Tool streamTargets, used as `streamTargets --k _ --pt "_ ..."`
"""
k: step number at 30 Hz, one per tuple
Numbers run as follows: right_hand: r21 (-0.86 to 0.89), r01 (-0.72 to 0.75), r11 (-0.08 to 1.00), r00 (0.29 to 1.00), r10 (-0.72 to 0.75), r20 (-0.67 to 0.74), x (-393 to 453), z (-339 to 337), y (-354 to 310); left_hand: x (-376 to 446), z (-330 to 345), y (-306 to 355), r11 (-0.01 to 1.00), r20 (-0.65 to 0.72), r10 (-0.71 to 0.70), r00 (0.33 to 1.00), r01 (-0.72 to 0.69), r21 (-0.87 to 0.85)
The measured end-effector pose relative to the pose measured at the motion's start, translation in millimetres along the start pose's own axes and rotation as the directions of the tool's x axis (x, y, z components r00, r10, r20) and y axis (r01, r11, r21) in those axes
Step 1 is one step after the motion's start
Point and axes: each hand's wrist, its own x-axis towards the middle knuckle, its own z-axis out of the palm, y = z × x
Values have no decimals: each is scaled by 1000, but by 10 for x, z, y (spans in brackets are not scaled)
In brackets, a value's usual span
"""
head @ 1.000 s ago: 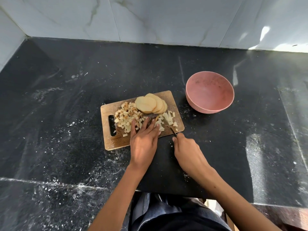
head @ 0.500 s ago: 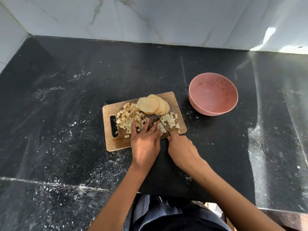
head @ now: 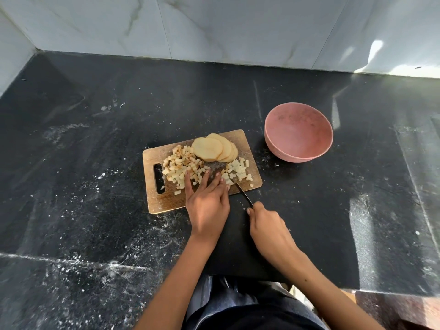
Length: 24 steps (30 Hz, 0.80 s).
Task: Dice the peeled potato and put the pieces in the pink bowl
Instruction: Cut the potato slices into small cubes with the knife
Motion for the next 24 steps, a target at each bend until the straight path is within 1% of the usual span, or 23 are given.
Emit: streamTargets --k 3,7,10,12,18,20,24 --pt "51 25 998 999 -24 -28 69 -67 -49 -31 6 -4 999 13 -23 1000 24 -25" --pt "89 74 993 997 -72 -27 107 -81 -132 -54 -20 -48 999 25 2 1000 0 -50" --pt "72 81 994 997 -80 -6 144 -34 -195 -36 -41 -55 996 25 -24 999 26 -88" --pt "49 56 997 998 -56 2 182 -11 -229 -16 -45 -62 995 33 -20 999 23 -96" --pt "-55 16 998 1000 -16 10 289 28 -347 36 -59 -49 999 27 7 1000 -6 -54" --pt "-80 11 997 1000 -10 10 265 41 -314 43 -55 -33 1000 28 2 1000 -1 -30" --pt "-69 12 998 999 -10 36 86 82 -123 31 -41 3 1000 8 -11 1000 11 -17"
